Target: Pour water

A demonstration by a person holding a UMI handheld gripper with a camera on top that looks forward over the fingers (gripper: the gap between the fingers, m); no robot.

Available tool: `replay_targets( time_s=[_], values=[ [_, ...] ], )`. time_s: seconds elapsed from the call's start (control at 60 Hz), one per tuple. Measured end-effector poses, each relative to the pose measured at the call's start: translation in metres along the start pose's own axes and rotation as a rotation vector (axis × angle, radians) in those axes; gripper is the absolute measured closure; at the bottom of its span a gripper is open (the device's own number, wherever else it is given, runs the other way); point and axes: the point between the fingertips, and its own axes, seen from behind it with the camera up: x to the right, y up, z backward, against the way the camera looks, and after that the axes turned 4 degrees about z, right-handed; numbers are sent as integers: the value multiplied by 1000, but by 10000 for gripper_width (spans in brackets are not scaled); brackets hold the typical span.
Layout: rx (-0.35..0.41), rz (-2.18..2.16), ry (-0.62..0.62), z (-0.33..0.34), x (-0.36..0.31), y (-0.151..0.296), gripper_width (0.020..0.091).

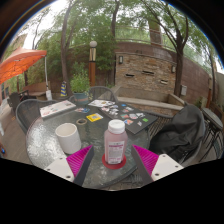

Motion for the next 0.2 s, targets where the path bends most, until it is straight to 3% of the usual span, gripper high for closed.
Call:
replay_targets(
  time_s=[0.2],
  values=[
    [-11, -37, -61, 72, -58, 40, 263]
  ],
)
